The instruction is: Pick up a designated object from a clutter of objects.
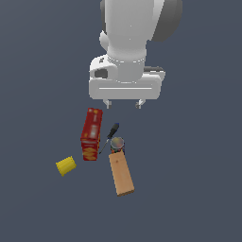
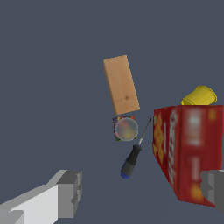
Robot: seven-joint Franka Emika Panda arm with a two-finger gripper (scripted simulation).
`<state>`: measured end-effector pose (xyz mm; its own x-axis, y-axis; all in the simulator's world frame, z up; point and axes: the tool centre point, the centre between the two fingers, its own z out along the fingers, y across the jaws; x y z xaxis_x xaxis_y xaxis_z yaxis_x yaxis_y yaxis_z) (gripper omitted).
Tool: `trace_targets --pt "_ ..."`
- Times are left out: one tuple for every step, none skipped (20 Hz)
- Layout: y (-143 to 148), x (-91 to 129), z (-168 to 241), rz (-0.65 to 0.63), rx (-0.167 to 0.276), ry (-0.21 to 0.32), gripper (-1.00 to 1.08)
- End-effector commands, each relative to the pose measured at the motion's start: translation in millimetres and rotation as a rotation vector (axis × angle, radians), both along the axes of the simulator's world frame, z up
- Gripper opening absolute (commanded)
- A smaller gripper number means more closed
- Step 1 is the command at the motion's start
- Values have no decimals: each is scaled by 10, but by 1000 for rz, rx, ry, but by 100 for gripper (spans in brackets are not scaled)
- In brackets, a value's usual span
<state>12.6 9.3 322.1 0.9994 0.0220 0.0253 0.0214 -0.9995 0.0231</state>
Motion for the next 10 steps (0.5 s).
trace_targets --pt "0 0 0 0 0 0 100" --pt "0 1 3 -1 0 -1 100" --pt "0 4 13 -2 1 -3 100" --pt "-1 10 29 -6 3 -6 100" --pt "-1 17 52 -10 5 -11 100" --pt "-1 25 83 -16 7 -18 100" --pt "0 32 112 -22 10 -24 100" --pt "2 36 136 -27 12 -28 100" --pt "5 37 155 -31 14 -32 100" --pt "8 37 166 -34 15 -34 100"
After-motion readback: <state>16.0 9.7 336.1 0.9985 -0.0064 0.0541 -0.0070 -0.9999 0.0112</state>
